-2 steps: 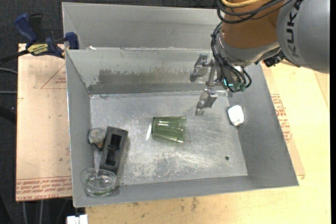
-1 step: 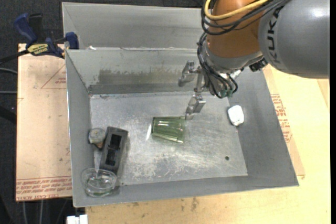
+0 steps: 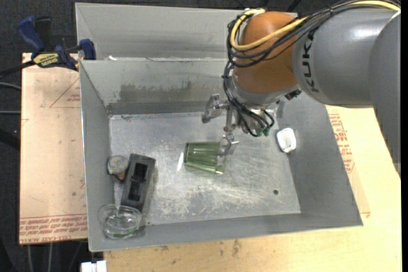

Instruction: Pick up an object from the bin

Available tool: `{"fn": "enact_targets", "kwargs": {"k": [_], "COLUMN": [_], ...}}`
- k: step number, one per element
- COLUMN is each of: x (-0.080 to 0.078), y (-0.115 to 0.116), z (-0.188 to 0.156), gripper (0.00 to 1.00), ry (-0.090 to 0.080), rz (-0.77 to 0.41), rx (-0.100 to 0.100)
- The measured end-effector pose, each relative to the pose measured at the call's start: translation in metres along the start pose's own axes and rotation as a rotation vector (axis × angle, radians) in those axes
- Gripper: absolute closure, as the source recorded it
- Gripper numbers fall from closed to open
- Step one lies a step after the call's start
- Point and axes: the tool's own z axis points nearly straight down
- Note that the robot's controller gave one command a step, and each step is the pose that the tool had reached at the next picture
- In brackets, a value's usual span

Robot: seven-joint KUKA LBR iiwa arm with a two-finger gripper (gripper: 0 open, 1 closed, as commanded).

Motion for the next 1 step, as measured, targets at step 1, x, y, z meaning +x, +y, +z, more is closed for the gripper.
{"fn": "enact_targets", "kwargs": {"k": [1], "x": [0.0009], "y": [0.0025], "z": [0.0144], "gripper": [0.0], "ry": [0.005], "rz": [-0.041], "rx": [-0.002]}}
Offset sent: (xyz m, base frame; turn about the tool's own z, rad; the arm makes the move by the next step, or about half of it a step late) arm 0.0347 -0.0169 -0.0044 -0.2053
